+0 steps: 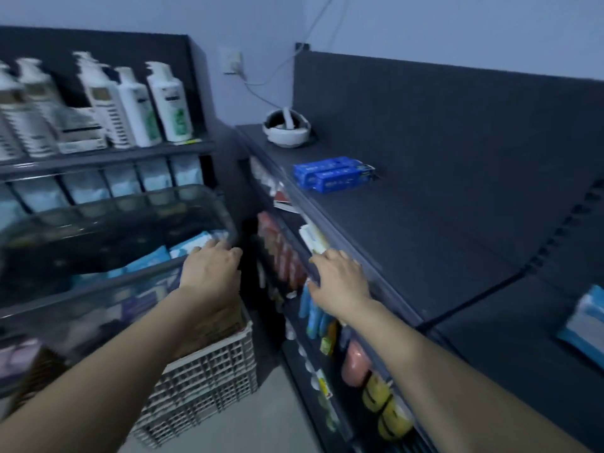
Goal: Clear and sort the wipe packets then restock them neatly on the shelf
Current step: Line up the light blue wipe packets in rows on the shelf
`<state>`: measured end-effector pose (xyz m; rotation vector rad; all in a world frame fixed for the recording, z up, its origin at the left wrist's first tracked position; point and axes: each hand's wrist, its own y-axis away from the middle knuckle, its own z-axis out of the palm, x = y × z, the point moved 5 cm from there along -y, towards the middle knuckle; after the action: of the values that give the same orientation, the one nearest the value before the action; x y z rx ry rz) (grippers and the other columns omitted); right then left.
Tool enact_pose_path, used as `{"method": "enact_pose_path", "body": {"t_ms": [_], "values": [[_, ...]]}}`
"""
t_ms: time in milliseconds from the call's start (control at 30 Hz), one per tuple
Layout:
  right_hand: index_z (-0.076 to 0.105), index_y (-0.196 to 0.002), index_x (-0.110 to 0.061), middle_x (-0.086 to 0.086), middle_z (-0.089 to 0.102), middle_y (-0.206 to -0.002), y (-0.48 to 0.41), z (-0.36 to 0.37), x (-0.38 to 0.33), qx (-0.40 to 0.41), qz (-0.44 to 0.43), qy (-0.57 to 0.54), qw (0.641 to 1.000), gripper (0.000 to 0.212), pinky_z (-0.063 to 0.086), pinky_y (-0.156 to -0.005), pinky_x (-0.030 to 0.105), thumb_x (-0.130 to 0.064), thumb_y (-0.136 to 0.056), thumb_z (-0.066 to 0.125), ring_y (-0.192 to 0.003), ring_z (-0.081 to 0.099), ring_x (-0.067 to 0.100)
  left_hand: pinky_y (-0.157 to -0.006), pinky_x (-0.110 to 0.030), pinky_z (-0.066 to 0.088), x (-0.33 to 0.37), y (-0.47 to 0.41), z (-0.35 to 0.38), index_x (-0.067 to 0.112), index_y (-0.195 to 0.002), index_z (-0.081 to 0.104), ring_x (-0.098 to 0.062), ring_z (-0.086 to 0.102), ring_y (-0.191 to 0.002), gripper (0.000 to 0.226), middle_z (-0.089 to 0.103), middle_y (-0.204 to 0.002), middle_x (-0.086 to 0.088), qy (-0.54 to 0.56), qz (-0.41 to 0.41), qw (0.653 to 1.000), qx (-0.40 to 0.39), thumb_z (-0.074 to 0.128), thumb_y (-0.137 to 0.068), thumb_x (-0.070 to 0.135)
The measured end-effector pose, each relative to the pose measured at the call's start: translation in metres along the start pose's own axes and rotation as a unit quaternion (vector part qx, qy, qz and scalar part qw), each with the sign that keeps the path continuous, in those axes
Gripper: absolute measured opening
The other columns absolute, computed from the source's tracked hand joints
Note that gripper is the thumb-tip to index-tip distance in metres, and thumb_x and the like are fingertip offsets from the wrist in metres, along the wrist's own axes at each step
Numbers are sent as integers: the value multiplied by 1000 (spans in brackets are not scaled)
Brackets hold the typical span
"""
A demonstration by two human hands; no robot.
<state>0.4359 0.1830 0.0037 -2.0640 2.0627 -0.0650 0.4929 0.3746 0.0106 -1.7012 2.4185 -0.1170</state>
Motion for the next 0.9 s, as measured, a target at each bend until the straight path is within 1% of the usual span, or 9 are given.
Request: {"method": "enact_pose_path", "body": {"t_ms": [67,167,300,367,433,500,633,800,900], "values": [[53,-124,-21,5,52,-123,-21,14,-41,-18,-29,-9,999,39,37,-98,37,-37,-89,56,-120,44,27,-87,-36,41,-42,6,3,19,-115,60,-26,50,-112,37,59,-115,-3,-11,-29,1000,-5,41,-86,33],[54,-124,-21,5,53,-122,-50,35,-98,-41,-68,-18,997,38,38,-97,37,-37,-89,57,-120,44,27,-85,-34,42,-104,7,14,20,-118,58,-23,50,-111,32,58,-115,-1,-36,-57,998,-19,48,-88,28],[57,-121,-21,4,54,-119,-88,63,-164,-61,-101,-29,993,37,39,-95,36,-37,-88,57,-118,46,27,-85,-33,42,-177,1,33,23,-126,55,-21,49,-112,37,57,-117,1,-22,-90,995,-37,50,-90,29],[57,-121,-21,4,54,-120,-107,74,-191,-67,-111,-31,991,37,40,-97,37,-38,-88,58,-118,46,26,-84,-32,43,-207,-1,45,24,-125,57,-20,49,-110,36,57,-116,2,-20,-109,993,-45,51,-89,27],[58,-121,-21,4,54,-121,-128,83,-214,-68,-122,-31,990,37,40,-97,37,-37,-88,57,-117,47,26,-80,-31,42,-234,-4,56,24,-120,59,-20,50,-108,33,58,-113,2,-19,-122,991,-53,51,-88,26],[58,-122,-20,5,54,-122,-148,91,-234,-73,-132,-34,988,36,40,-96,37,-35,-89,56,-116,47,27,-77,-31,40,-258,-8,65,23,-116,60,-21,50,-107,31,58,-112,2,-16,-133,989,-63,50,-87,21],[58,-123,-20,4,55,-123,-188,116,-266,-93,-153,-32,983,36,42,-95,37,-35,-90,58,-116,48,25,-78,-32,42,-297,-24,88,20,-110,61,-22,50,-108,28,59,-112,0,-8,-161,983,-92,47,-86,15],[58,-123,-21,3,54,-123,-241,168,-287,-155,-186,-25,970,36,41,-97,36,-36,-90,58,-118,47,24,-75,-30,38,-334,-54,136,22,-113,61,-20,50,-109,27,57,-111,1,5,-197,968,-157,50,-87,19],[58,-124,-20,4,53,-125,-273,200,-293,-203,-210,-9,956,37,39,-98,37,-37,-90,59,-120,46,25,-79,-31,42,-356,-69,168,25,-117,59,-20,51,-111,30,57,-116,1,17,-228,953,-197,53,-88,24]]}}
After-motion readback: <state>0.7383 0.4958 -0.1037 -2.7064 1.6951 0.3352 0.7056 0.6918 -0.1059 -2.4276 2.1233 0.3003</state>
